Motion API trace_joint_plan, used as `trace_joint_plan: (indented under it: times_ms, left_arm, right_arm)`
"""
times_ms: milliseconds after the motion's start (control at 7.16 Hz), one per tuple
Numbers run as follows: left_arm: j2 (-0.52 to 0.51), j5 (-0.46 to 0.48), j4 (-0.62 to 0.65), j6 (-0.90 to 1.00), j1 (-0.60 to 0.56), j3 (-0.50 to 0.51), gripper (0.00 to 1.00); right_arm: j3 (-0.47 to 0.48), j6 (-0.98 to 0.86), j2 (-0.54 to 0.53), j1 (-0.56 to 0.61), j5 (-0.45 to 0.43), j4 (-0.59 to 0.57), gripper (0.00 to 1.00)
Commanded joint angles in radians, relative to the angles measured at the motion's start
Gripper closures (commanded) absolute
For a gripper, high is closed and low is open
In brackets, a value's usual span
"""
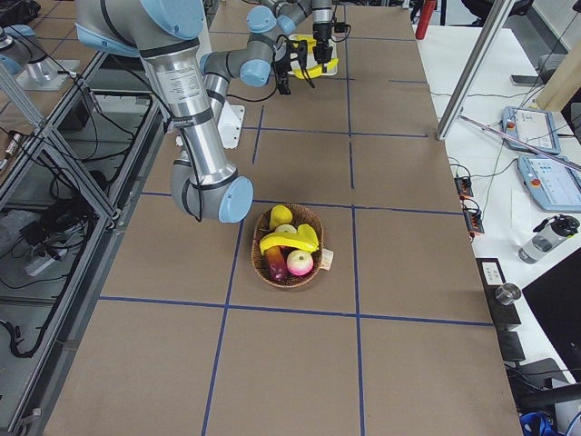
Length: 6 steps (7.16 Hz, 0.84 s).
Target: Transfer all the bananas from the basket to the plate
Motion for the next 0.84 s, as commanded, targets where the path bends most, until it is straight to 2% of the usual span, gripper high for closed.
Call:
trace_joint_plan:
  times_ms: [0,140,280,699]
  left_arm:
    - [0.244,-0.018,0.0,0.26,-0.083,-0.005,1.0]
    - [0.335,-0.015,-0.005,0.426,-0.119,0.018,1.0]
    - [0.398,-0.016,-0.007,0.513,-0.153,0.032,1.0]
    - [0.429,0.008,-0.037,0.579,-0.16,0.107,1.0]
  right_arm:
    - [0.003,0.0,-0.045,0.024,-0.003,0.002,0.0]
    - [0.0,-0.002,-0.051,0.033,-0.001,0.002,0.0]
    - [-0.003,-0.002,-0.051,0.037,-0.004,0.002,0.0]
    - [-0.016,-0.002,-0.054,0.038,-0.01,0.002,0.0]
